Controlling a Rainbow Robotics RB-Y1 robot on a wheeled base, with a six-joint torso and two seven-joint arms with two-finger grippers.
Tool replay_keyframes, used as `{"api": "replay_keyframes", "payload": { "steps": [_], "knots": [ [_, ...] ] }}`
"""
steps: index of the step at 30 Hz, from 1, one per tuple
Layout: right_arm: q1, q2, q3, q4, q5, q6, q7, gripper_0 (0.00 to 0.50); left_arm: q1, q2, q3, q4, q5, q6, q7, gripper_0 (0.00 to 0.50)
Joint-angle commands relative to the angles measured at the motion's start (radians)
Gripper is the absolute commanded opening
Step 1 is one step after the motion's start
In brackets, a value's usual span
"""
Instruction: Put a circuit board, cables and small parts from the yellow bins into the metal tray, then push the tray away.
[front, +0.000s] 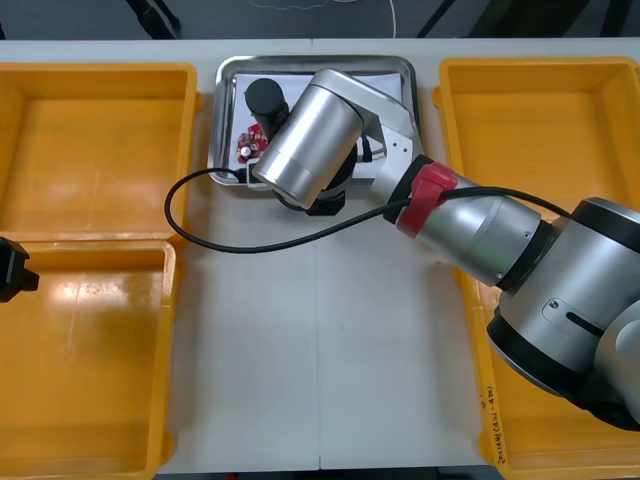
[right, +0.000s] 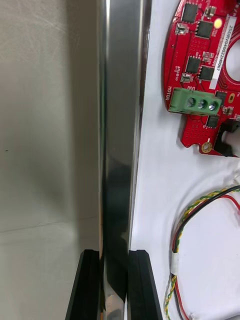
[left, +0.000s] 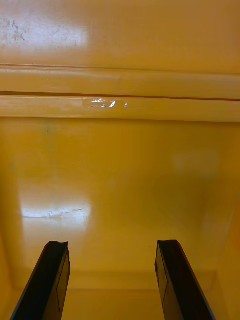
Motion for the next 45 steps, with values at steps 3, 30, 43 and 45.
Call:
{"api": "replay_keyframes", "payload": {
  "steps": [3, 30, 43, 45],
  "knots": [
    [-0.077, 0.025, -0.027, 0.034, 0.01, -0.045, 0.044, 0.0, 0.019, 0.036, 0.03, -0.028, 0.004, 0.007, 0.004, 0.5],
    [-0.088, 0.023, -0.029, 0.077, 0.017, -0.083, 0.066, 0.15, 0.019, 0.036, 0.03, -0.028, 0.004, 0.007, 0.004, 0.5],
    [-0.088, 0.025, -0.066, 0.074, -0.008, -0.074, 0.101, 0.444, 0.019, 0.036, 0.03, -0.028, 0.004, 0.007, 0.004, 0.5],
    [-0.088, 0.025, -0.075, 0.066, -0.011, -0.062, 0.107, 0.455, 0.019, 0.036, 0.03, -0.028, 0.004, 0.007, 0.004, 0.5]
  ]
}}
